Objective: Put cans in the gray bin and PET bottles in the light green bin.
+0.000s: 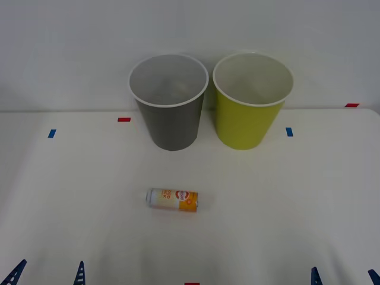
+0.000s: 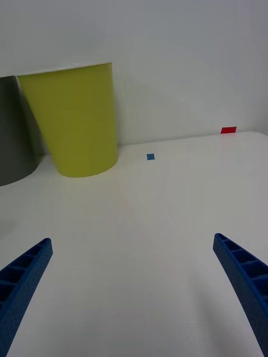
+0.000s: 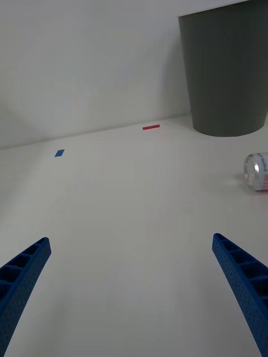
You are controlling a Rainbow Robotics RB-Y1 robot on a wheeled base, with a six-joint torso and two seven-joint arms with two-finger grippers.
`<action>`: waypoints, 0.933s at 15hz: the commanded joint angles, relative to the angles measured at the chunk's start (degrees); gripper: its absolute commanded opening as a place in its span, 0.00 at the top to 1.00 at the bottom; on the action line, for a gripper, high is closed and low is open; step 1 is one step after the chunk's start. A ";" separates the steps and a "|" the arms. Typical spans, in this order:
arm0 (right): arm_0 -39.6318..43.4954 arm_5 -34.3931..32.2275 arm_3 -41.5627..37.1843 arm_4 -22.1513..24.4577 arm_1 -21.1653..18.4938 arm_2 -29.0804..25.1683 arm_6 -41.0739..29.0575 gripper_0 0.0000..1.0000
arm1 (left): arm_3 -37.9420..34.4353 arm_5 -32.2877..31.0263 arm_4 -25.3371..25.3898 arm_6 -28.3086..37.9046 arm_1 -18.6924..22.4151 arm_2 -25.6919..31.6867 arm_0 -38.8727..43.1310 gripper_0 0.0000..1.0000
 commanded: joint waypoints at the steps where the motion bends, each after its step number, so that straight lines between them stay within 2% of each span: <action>1: 0.00 0.00 0.00 0.00 0.00 0.00 0.00 0.00 | 0.00 0.00 0.00 0.00 0.00 0.00 0.00 0.00; 14: 0.00 0.00 0.00 0.00 0.00 0.00 0.00 0.00 | 0.00 0.00 0.00 0.00 0.00 0.00 0.00 0.00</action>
